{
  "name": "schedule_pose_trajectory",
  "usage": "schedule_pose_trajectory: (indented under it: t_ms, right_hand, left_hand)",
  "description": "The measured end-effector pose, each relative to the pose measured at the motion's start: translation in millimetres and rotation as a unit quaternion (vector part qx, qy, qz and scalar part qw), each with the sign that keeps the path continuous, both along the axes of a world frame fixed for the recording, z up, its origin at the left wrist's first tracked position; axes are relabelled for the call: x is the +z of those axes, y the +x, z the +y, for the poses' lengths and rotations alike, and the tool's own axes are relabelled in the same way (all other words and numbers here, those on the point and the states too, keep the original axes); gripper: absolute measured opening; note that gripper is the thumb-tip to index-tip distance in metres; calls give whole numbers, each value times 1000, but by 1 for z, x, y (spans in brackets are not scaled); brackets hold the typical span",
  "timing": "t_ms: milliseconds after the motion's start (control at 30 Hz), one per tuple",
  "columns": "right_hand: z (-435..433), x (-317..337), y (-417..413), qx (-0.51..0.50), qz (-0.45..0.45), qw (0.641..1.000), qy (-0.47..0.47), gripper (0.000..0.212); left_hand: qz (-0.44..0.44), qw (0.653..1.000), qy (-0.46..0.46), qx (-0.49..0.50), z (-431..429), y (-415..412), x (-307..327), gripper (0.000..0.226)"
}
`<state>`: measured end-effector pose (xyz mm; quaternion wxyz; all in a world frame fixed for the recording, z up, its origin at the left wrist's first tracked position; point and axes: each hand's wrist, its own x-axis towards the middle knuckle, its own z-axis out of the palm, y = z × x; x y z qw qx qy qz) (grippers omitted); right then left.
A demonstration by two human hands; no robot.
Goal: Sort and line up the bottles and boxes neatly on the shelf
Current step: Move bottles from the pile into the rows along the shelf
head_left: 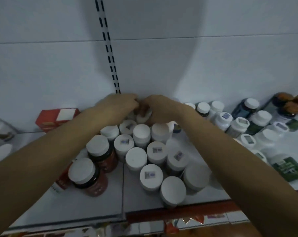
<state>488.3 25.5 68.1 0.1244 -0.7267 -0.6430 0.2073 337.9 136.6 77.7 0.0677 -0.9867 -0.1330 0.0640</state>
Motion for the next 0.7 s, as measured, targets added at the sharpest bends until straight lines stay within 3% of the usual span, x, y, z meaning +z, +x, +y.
schedule_pose_trajectory:
  t_ms: [100, 167, 233, 300, 367, 467, 533, 600, 667, 700]
  right_hand:
    - [-1, -11, 3, -30, 12, 998, 48, 38]
    - [-8, -9, 11, -75, 29, 992, 101, 42]
    - [-22, -1, 18, -137, 122, 969, 166, 43]
    - [-40, 8, 16, -187, 276, 917, 218, 44]
    - [-54, 14, 6, -200, 400, 863, 235, 40]
    - [-68, 12, -10, -208, 510, 789, 274, 33]
    - [-74, 12, -14, -214, 585, 727, 288, 33]
    - [-83, 13, -14, -200, 703, 624, 278, 37]
    - [-95, 18, -14, -156, 821, 486, 254, 38]
    - [-99, 20, -15, -146, 851, 439, 250, 37]
  left_hand:
    - [-70, 997, -30, -18, 1, -17, 7, 24]
    - [-116, 992, -46, 28, 2, -31, 22, 30]
    - [-215, 969, -100, 72, 1, -45, 38, 32]
    - [-336, 908, -215, 124, -9, -57, 51, 27]
    - [-437, 807, -358, 171, -26, -63, 51, 24]
    - [-514, 692, -459, 212, -49, -62, 36, 29]
    - [-548, 641, -491, 219, -62, -58, 26, 33]
    - [-564, 606, -514, 224, -69, -53, 18, 38]
    - [-561, 606, -516, 226, -70, -47, 13, 42]
    - [-556, 624, -500, 226, -69, -43, 13, 42]
